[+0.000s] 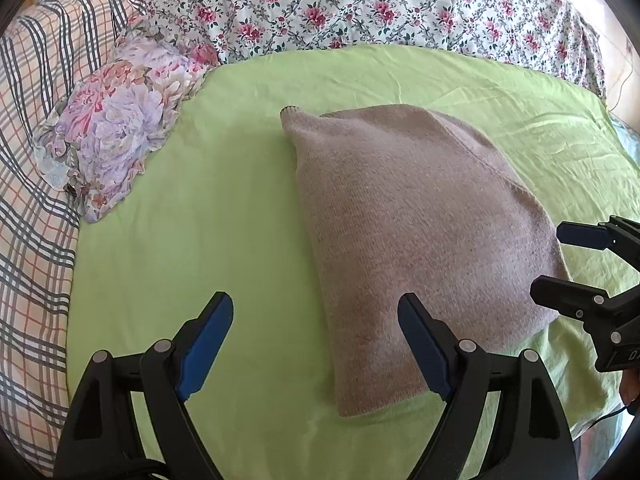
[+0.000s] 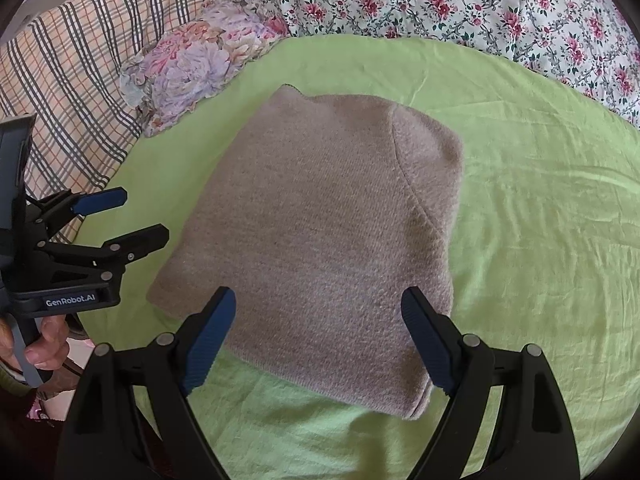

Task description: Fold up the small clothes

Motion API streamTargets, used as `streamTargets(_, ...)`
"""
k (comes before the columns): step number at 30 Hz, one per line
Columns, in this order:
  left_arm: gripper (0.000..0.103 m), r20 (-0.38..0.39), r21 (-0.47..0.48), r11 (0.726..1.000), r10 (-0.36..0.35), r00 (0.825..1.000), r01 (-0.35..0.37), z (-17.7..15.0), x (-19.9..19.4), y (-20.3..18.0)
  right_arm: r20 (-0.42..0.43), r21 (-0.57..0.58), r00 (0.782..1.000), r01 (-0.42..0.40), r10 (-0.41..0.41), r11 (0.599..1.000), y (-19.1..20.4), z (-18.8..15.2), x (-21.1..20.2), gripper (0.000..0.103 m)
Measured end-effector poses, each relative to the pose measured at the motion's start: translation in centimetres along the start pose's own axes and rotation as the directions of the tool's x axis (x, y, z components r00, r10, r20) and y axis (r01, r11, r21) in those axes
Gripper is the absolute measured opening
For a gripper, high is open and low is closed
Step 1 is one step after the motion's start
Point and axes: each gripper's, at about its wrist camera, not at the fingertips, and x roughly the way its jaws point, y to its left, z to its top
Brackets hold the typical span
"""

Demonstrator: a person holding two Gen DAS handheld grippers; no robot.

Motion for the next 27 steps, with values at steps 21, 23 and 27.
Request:
streamTargets(21, 0.085, 0.000, -0.006, 1.000, 0.009, 1.000, -0.009, 0.5, 0.5, 0.0, 0.019, 0.007, 1.000, -0.002, 0.002, 1.000, -0.6, 1.1, 0.0, 0.085)
streamTargets(23, 0.085, 0.000, -0.009, 1.000, 0.010, 1.000, -0.010, 0.5, 0.5, -0.1, 0.018, 0.006, 1.000, -0.004, 0.004, 1.000, -0.6, 1.2, 0.1, 0.085)
streamTargets(27, 0.085, 0.000, -0.011, 1.000, 0.014, 1.000, -0.014, 0.7, 0.7, -0.1, 0.019, -0.001, 1.000, -0.006, 0.006, 1.000, -0.5, 1.5, 0.2, 0.085)
